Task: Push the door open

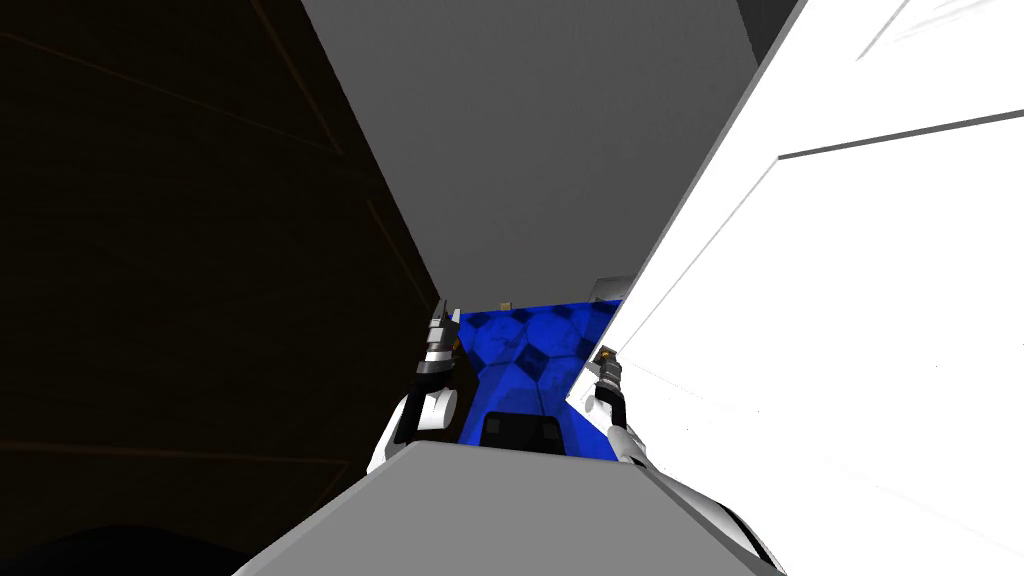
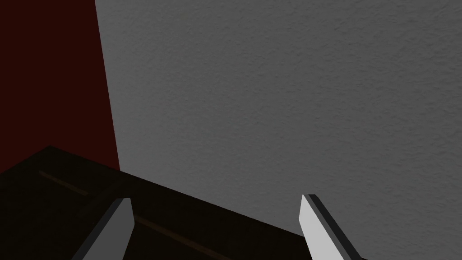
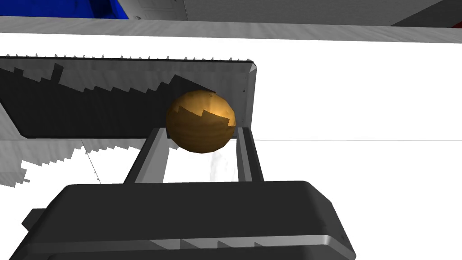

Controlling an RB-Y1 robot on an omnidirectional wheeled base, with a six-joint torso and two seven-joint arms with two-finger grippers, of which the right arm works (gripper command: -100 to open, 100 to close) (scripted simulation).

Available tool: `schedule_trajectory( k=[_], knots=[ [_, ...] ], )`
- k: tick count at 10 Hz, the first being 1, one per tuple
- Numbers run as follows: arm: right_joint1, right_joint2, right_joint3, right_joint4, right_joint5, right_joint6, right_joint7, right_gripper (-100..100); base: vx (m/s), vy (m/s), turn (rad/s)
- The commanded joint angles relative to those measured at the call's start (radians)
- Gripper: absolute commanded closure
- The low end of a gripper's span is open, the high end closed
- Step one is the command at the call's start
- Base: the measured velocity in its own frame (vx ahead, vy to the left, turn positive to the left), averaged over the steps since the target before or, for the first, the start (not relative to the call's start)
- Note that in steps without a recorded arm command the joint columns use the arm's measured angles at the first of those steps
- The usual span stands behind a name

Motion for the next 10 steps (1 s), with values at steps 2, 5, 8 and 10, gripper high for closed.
schedule_trajectory(
  k=[2,5,8,10],
  knots=[
    [0.006,-0.003,-0.025,-0.011,-0.019,0.001,0.015,100,0.181,-0.017,-0.039],
    [0.008,-0.008,-0.052,-0.010,-0.041,-0.004,0.029,100,0.176,-0.043,-0.023],
    [0.009,-0.012,-0.075,-0.008,-0.058,-0.008,0.041,100,0.180,-0.036,-0.036],
    [0.010,-0.016,-0.096,-0.007,-0.075,-0.011,0.052,100,0.091,-0.036,-0.012]
  ],
)
